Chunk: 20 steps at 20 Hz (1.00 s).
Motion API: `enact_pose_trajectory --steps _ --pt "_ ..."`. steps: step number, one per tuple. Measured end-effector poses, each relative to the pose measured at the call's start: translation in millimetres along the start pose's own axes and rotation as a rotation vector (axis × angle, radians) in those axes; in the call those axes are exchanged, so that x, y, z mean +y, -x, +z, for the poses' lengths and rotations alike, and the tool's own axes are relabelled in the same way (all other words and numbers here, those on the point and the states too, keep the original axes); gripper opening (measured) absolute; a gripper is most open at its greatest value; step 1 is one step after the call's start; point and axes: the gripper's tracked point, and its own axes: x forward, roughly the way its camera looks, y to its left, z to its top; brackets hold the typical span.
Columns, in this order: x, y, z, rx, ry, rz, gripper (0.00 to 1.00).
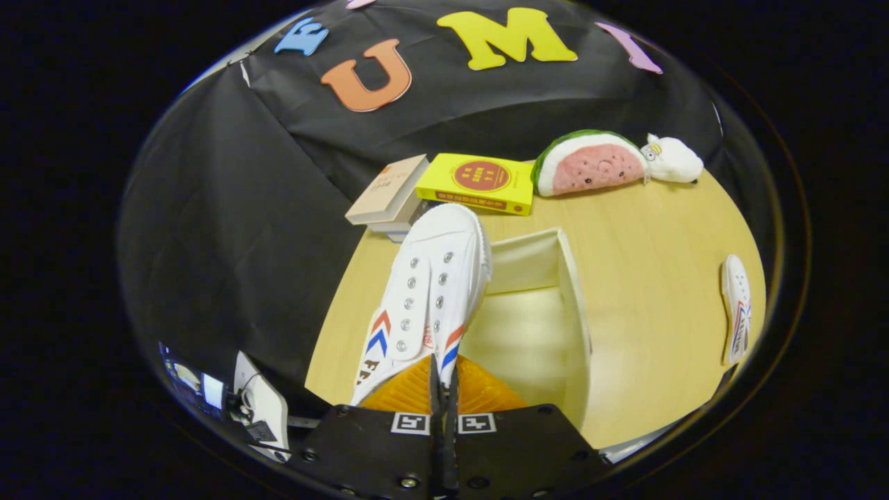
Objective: Open the storage box then place both shoes into the box .Put the left shoe in first, then the right shoe, with the right side of both shoes facing outward in a uniform manner.
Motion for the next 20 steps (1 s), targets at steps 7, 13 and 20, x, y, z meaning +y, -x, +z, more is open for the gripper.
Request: enact_pose_trajectory --steps 7,13,20 --pt "1 -20 -24 0.021 0.046 -0.055 0.0" --pt "0 -32 -29 0.032 0.051 -0.077 0.0" --pt "3 -32 -24 0.023 0.031 -0.046 0.44"
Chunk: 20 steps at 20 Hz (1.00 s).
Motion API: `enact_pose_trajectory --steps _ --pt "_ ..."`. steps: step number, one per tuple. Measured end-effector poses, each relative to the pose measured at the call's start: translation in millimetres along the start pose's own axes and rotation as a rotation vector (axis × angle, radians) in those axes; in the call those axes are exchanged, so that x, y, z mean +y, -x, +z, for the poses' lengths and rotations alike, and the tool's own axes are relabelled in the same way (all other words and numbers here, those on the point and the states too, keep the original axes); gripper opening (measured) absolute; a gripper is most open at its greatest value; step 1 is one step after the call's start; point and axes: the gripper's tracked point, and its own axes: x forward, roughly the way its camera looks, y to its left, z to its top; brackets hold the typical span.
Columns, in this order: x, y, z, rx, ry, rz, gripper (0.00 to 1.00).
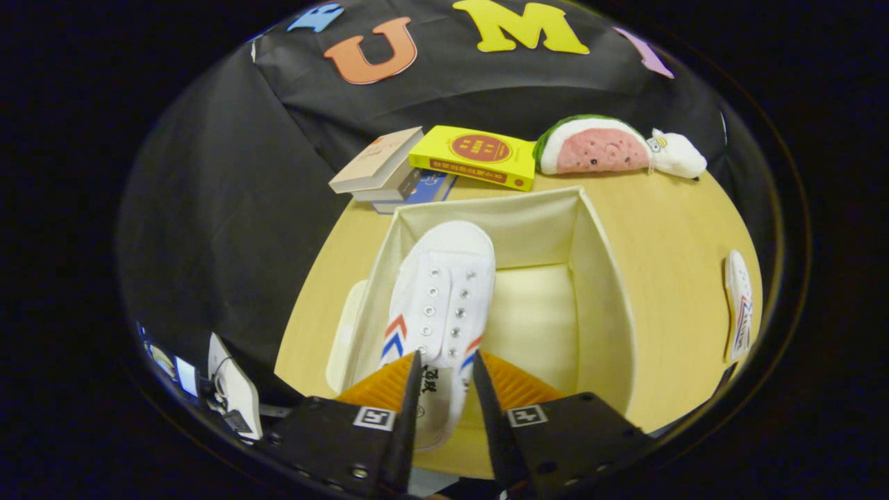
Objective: Open the storage box then place both shoes into the box .Put the left shoe in first, then the right shoe, with the right side of both shoes facing outward in a uniform manner.
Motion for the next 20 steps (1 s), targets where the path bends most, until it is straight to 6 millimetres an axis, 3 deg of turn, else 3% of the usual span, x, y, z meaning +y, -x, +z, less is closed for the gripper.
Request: enact_pose_trajectory --steps 2,5,10,14,17,20 --pt "-2 5 6 -0.02 0.008 0.002 0.75" --pt "-10 20 15 -0.06 0.033 0.0 0.87" --pt "-40 60 31 -0.16 0.103 -0.033 0.92" --pt "-81 101 43 -0.235 0.117 -0.067 0.96" --pt "-123 132 51 -0.281 0.102 -0.09 0.96" --pt "-181 160 53 -0.317 0.09 -0.131 0.95"
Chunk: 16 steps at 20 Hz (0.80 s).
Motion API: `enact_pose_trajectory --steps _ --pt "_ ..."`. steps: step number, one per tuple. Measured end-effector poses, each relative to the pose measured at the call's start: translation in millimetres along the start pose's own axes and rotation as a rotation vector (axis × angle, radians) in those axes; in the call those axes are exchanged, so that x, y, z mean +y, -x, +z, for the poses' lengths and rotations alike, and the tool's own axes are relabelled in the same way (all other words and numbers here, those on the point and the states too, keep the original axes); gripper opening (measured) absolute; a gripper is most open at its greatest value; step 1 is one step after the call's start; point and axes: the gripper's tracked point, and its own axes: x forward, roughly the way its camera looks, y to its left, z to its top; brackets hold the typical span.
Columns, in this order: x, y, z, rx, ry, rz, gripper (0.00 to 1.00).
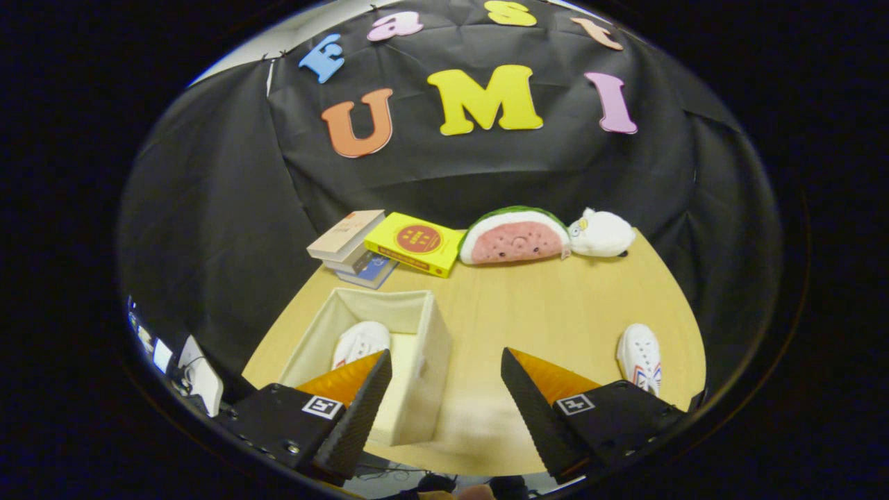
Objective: Open the storage box then place both shoes into the box .Put the left shoe in first, then the right shoe, with the right side of both shoes facing outward in a uniform manner.
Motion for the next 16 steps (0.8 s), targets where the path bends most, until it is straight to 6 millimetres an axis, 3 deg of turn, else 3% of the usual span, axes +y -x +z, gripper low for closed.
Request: enact_pose_trajectory --steps 5,9,13,16 --pt "-105 22 -15 0.006 -0.066 -0.064 0.95" --pt "-181 29 -36 0.028 -0.109 -0.123 0.95" --pt "-246 23 -61 0.06 -0.107 -0.165 0.95" --pt "-285 6 -94 0.136 -0.095 -0.178 0.95"
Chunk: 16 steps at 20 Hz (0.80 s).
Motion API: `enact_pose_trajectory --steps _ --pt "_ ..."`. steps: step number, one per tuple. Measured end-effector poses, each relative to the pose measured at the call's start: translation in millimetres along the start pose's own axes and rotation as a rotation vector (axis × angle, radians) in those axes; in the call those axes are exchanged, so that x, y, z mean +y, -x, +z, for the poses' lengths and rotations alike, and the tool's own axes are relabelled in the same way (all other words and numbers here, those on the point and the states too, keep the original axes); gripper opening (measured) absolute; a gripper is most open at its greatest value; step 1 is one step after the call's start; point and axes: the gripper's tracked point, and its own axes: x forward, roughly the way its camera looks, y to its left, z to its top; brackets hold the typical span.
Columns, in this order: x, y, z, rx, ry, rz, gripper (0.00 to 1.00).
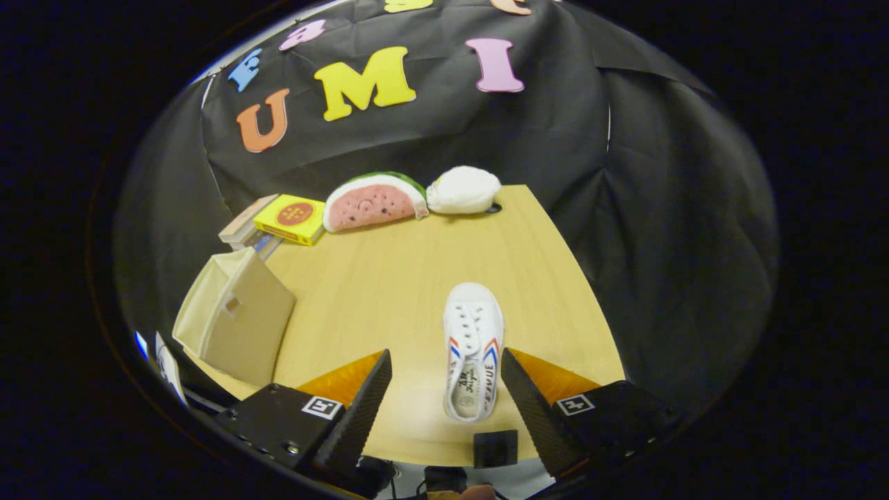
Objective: Open the storage box then place both shoes into the box .Put the left shoe in first, then the right shoe, with the right side of both shoes facing outward in a uniform manner.
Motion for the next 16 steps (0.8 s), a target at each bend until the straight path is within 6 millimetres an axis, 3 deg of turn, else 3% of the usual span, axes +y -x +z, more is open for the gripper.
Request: enact_pose_trajectory --steps 4,9,13,16 --pt "-31 -36 -23 0.08 -0.002 -0.009 0.96" --pt "-45 -83 -36 0.184 0.002 0.003 0.96" --pt "-53 -102 -40 0.232 -0.026 0.001 0.95" --pt "-43 -107 -44 0.279 -0.06 0.046 0.64"
